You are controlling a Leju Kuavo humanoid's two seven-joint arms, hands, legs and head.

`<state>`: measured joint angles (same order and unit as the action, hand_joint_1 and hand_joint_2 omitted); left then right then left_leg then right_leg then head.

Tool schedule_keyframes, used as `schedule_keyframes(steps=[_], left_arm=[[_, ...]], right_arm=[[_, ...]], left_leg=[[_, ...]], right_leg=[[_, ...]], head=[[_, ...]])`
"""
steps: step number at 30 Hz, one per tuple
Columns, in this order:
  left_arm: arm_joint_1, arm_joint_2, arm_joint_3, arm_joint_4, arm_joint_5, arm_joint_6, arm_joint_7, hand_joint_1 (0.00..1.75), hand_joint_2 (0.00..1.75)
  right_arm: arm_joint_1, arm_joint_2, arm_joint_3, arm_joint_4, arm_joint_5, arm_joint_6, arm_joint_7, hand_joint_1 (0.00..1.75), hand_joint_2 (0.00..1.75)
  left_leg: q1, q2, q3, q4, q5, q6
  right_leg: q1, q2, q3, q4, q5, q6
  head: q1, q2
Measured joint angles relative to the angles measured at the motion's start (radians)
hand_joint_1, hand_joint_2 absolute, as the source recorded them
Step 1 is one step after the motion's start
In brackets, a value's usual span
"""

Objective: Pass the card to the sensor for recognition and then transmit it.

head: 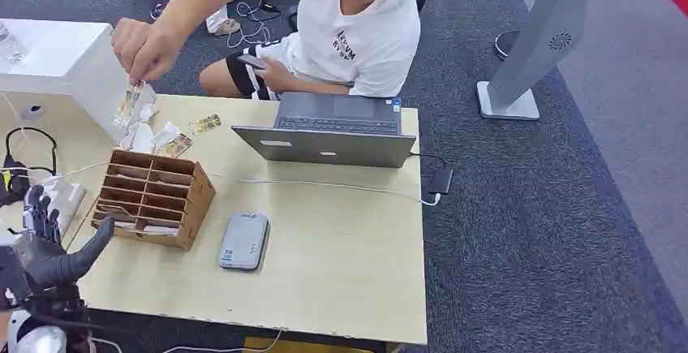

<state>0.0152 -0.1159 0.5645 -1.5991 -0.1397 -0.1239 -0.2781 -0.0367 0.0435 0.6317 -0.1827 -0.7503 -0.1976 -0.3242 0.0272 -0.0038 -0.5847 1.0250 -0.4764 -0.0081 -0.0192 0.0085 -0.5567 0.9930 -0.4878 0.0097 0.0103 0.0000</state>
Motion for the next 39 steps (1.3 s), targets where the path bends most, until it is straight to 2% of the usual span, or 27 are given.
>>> schedule_keyframes(steps=[21,39], left_arm=[[-0.270,0.174,-0.369,0.154,-0.564,0.186,0.195,0.00,1.75],[-0.378,0.375,-0.673,0.170,-1.053,0.379,0.405,0.00,1.75]], right_arm=[[-0.021,0.023,0.129,0.000,0.070,-0.006,0.059,0.00,1.75],[-0.035,0.050,0.258,0.000,0.145,-0.028,0.143,0.00,1.75]], left_leg=[[0.000,0.001,0.000,0.000,0.000,0.000],[0.000,0.001,0.000,0.000,0.001,-0.001]], right_leg=[[0.000,0.001,0.000,0.000,0.001,0.000],[0.000,0.001,0.000,0.001,0.001,0.000]], head=[[0.000,0.000],[0.000,0.000]])
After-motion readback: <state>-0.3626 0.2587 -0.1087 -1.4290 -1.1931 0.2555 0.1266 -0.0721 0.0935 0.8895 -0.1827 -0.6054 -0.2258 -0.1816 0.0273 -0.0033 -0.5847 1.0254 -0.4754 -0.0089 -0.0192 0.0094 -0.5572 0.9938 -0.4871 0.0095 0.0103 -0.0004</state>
